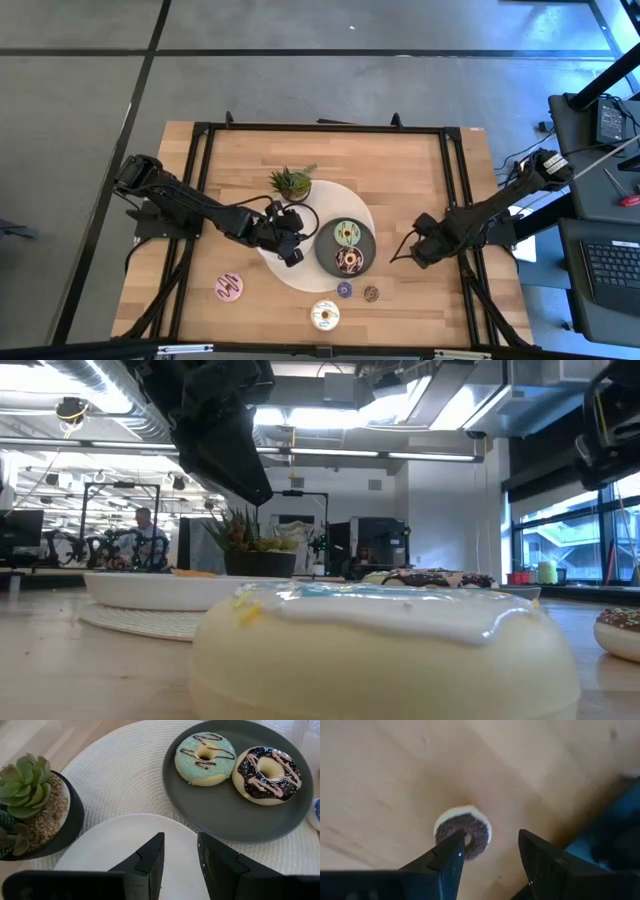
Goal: Pick & Place donuts
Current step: Put the small black donut on the white plate
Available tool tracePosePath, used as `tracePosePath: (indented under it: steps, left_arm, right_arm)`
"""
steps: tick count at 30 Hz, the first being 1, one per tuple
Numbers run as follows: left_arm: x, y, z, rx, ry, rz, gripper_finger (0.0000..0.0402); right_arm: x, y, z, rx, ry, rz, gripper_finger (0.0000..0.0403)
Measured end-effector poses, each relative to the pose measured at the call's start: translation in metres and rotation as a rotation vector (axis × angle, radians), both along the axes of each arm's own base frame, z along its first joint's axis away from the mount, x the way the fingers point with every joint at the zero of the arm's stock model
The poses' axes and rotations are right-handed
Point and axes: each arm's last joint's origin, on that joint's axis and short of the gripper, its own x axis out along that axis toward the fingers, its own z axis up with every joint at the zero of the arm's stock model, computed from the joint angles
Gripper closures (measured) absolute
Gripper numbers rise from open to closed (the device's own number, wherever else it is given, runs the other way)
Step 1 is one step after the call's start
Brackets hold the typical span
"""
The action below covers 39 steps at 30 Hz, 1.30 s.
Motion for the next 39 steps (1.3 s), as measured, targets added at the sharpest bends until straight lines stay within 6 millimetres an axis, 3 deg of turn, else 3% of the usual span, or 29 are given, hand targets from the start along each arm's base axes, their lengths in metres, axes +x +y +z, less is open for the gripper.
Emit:
tracePosePath:
  steps: [8, 19, 32, 39]
  left_arm:
    - [0.000, 0.000, 0.000, 0.000, 0.000, 0.001, 0.0287]
    - [0.001, 0.000, 0.000, -0.003, -0.006, 0.000, 0.0286]
    - [0.001, 0.000, 0.000, -0.007, -0.010, 0.001, 0.0288]
    - [0.005, -0.002, 0.003, -0.037, -0.065, 0.012, 0.0287]
  right_arm:
    - [-0.002, 0.005, -0.004, 0.001, 0.010, 0.023, 0.0215]
    - [-0.009, 0.003, -0.037, 0.047, -0.002, 0.029, 0.0218]
    - [-0.009, 0.003, -0.036, 0.042, -0.001, 0.092, 0.0346]
    - [0.012, 0.011, -0.011, -0.050, -0.166, 0.216, 0.0379]
